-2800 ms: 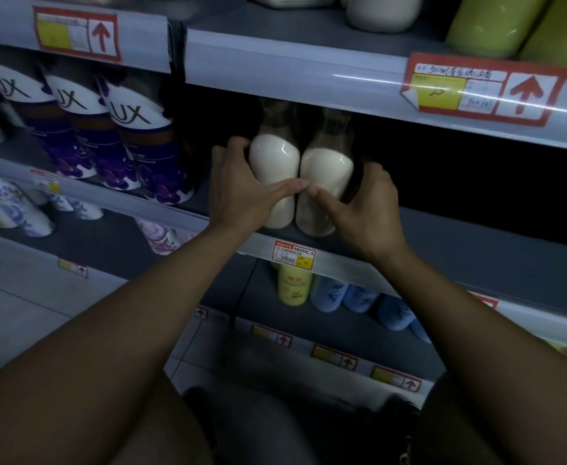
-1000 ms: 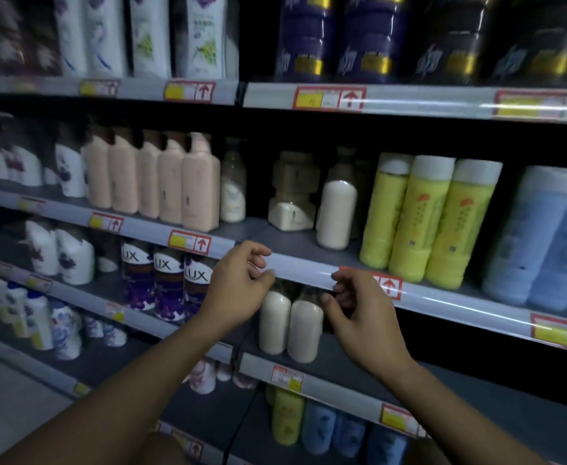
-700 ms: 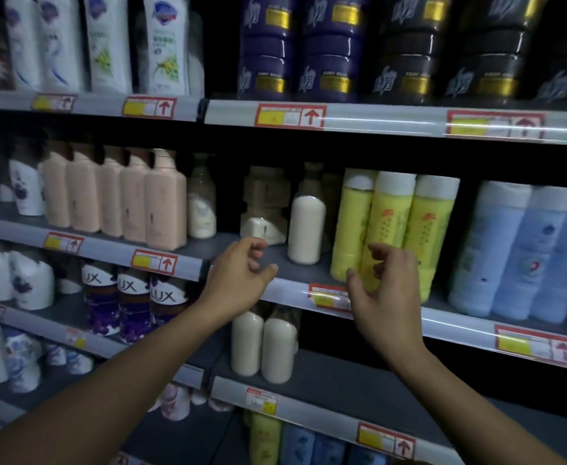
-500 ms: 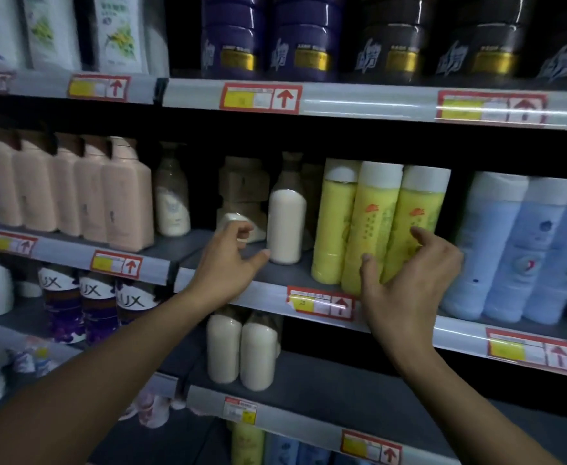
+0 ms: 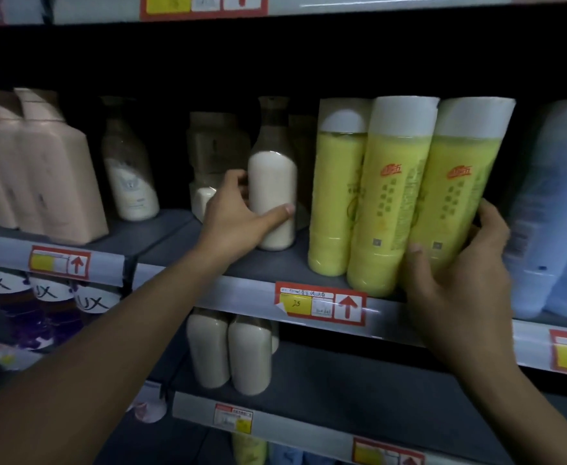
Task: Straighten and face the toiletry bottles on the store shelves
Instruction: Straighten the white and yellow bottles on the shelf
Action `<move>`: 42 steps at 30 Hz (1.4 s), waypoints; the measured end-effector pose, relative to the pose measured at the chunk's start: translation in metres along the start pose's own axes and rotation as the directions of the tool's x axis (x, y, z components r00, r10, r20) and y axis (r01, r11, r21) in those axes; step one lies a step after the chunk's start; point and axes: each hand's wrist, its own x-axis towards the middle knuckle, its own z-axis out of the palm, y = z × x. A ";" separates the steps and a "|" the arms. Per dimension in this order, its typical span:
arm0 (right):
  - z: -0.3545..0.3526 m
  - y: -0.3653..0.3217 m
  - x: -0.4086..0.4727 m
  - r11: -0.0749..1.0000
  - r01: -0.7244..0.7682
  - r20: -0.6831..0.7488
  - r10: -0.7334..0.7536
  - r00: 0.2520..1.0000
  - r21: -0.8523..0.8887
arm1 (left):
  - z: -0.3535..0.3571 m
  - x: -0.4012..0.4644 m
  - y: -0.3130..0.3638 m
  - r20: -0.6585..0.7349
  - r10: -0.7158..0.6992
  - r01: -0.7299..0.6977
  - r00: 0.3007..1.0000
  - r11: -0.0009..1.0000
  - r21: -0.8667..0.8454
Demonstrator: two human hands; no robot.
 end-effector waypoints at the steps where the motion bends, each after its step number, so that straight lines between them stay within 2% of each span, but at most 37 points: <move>1: -0.001 0.000 0.000 1.000 0.004 -0.006 -0.004 1.000 -0.004 | 0.001 0.001 0.000 -0.009 -0.004 0.004 1.000 1.000 0.009; 7: -0.002 -0.001 -0.002 0.999 0.035 -0.059 -0.034 0.998 0.024 | -0.003 -0.004 0.009 -0.044 0.013 -0.011 0.999 0.999 0.034; 13: -0.009 -0.002 -0.017 0.992 0.095 -0.149 -0.082 0.985 0.086 | -0.016 -0.030 0.015 -0.089 0.136 -0.133 0.987 0.990 0.034; 17: -0.018 -0.007 -0.027 0.982 0.167 -0.250 -0.142 0.958 0.084 | -0.031 -0.052 0.021 -0.116 0.176 -0.185 0.978 0.980 -0.069; 23: -0.041 -0.034 -0.044 0.904 0.337 -0.328 -0.244 0.913 0.264 | -0.063 -0.080 0.048 -0.221 0.192 -0.243 0.956 0.941 -0.234; 26: -0.050 -0.040 -0.058 0.907 0.319 -0.273 -0.244 0.931 0.275 | -0.081 -0.100 0.058 -0.228 0.209 -0.270 0.951 0.921 -0.282; 33: -0.061 -0.040 -0.105 0.929 0.185 -0.032 -0.185 0.982 0.320 | -0.107 -0.162 0.065 -0.208 0.229 -0.288 0.951 0.901 -0.325; 37: -0.058 -0.022 -0.128 0.935 0.080 0.125 -0.130 0.984 0.345 | -0.105 -0.190 0.049 -0.154 0.176 -0.223 0.972 0.896 -0.383; 42: -0.050 0.008 -0.154 0.977 -0.020 0.279 -0.040 0.959 0.212 | -0.094 -0.222 0.023 -0.038 0.096 -0.103 0.995 0.906 -0.410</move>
